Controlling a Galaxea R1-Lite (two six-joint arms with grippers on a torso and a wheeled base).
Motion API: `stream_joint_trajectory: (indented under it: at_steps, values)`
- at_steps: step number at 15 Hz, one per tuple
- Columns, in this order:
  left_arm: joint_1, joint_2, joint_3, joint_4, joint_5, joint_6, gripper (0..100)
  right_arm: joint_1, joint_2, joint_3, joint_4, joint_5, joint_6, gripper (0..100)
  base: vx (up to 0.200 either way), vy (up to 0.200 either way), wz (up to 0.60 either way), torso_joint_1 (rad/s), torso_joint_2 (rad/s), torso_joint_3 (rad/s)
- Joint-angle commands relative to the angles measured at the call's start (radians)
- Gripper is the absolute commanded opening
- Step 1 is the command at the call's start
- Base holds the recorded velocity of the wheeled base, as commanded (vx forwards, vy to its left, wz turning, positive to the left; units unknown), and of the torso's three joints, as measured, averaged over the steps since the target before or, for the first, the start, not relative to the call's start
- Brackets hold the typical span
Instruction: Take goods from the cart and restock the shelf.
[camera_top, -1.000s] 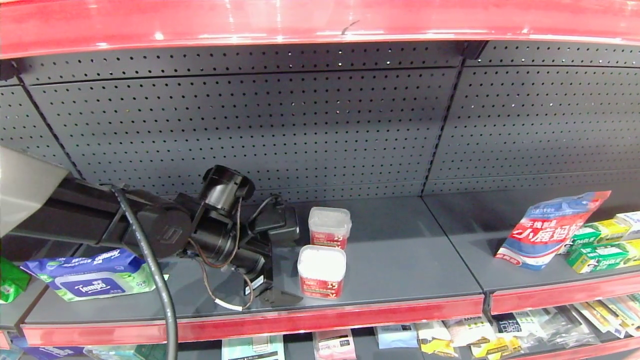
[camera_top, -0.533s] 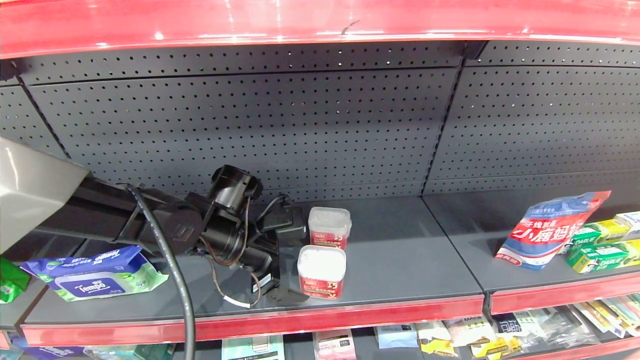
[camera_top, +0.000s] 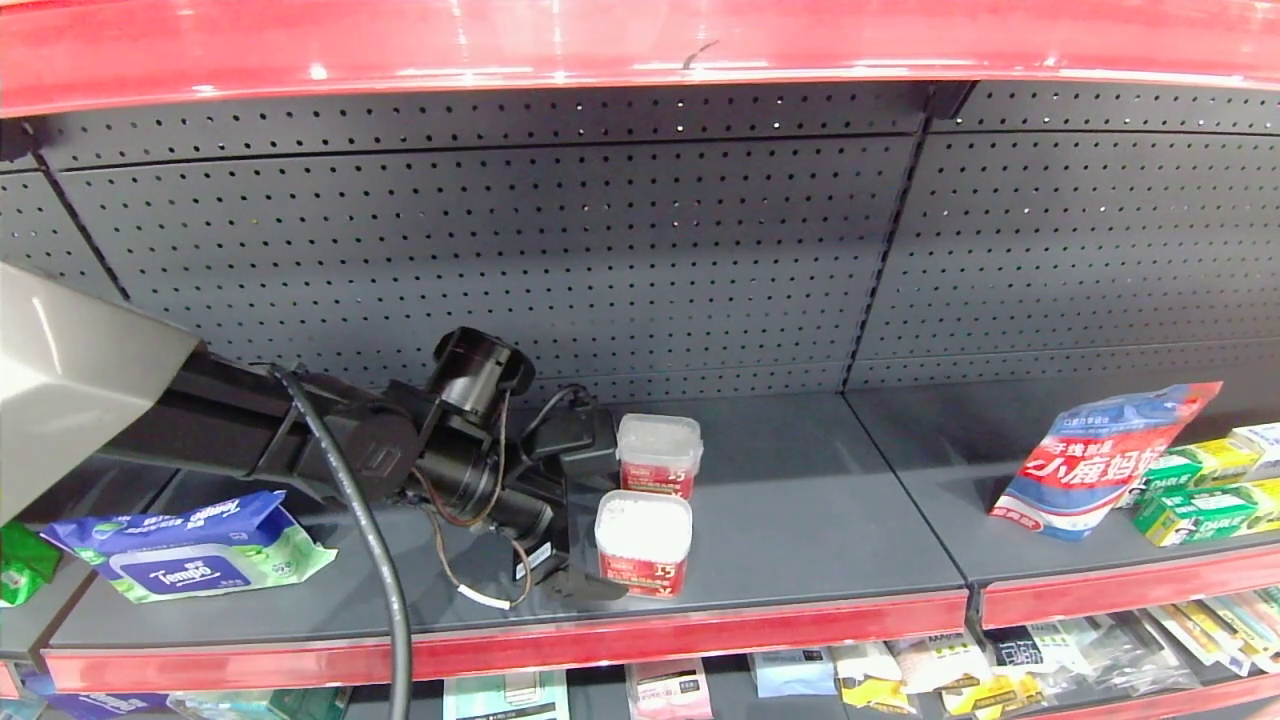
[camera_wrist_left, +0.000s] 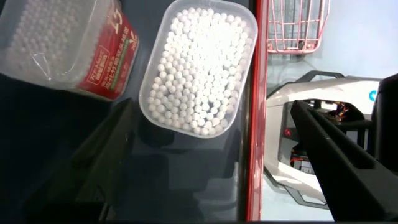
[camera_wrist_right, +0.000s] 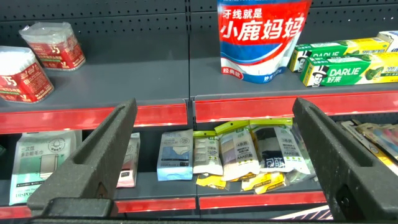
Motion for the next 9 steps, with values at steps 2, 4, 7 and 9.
stream_joint_trajectory:
  at_steps: [2,4,7,9]
  values:
    - [-0.002,0.006,0.001,0.0,-0.007,0.0,100,0.0,0.001,0.0,0.0,0.001,0.001,100,0.0,0.0,0.0,0.0,0.0,0.0]
    - [-0.002,0.012,0.001,0.0,-0.007,0.0,100,0.0,0.001,0.0,0.0,0.001,0.001,100,0.0,0.0,0.0,0.0,0.0,0.0]
    - [-0.002,0.02,-0.001,0.0,-0.007,0.0,100,0.0,0.001,0.0,0.0,0.001,0.0,100,0.0,0.0,0.0,0.0,0.0,0.0]
    - [-0.002,0.021,-0.001,0.0,-0.008,0.0,100,0.0,0.001,0.0,0.0,0.001,0.0,100,0.0,0.0,0.0,0.0,0.0,0.0]
